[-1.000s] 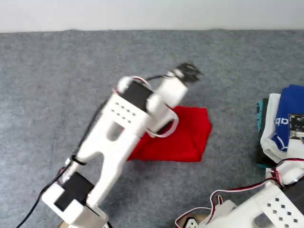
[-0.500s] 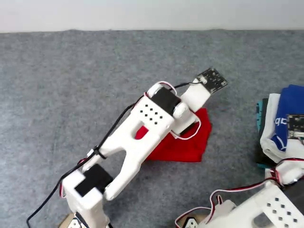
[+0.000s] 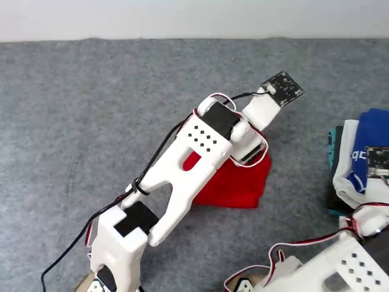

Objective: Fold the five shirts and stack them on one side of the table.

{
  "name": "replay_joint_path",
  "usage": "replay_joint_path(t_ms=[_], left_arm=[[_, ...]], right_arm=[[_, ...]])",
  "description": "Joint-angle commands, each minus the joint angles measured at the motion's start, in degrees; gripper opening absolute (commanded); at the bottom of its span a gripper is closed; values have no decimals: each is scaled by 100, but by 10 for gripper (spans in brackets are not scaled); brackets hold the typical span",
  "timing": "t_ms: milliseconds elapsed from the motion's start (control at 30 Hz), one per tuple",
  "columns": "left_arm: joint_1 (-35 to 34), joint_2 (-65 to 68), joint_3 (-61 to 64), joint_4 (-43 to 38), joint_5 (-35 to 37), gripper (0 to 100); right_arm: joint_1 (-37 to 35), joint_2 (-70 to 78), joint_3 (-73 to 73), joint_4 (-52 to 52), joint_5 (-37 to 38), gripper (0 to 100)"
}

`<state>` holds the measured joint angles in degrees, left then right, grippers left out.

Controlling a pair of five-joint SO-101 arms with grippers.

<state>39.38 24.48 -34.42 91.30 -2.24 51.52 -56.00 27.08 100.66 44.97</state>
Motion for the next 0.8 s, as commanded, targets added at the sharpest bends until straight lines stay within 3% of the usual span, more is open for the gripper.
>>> replay_joint_path(t_ms=[0, 167, 333, 467, 767], left_arm=[[53, -97, -523, 378, 62, 238], [-220, -97, -1165, 897, 18, 194], [-782, -35, -1226, 932, 18, 17], [-1064, 255, -769, 923, -79, 13], [-905, 1503, -312, 914, -466, 13]], right_arm=[[48, -48, -35, 215, 35, 25], [57, -48, -35, 215, 26, 25], [57, -48, -35, 215, 18, 25], [57, -48, -35, 224, 18, 25], [66, -48, -35, 224, 18, 25]])
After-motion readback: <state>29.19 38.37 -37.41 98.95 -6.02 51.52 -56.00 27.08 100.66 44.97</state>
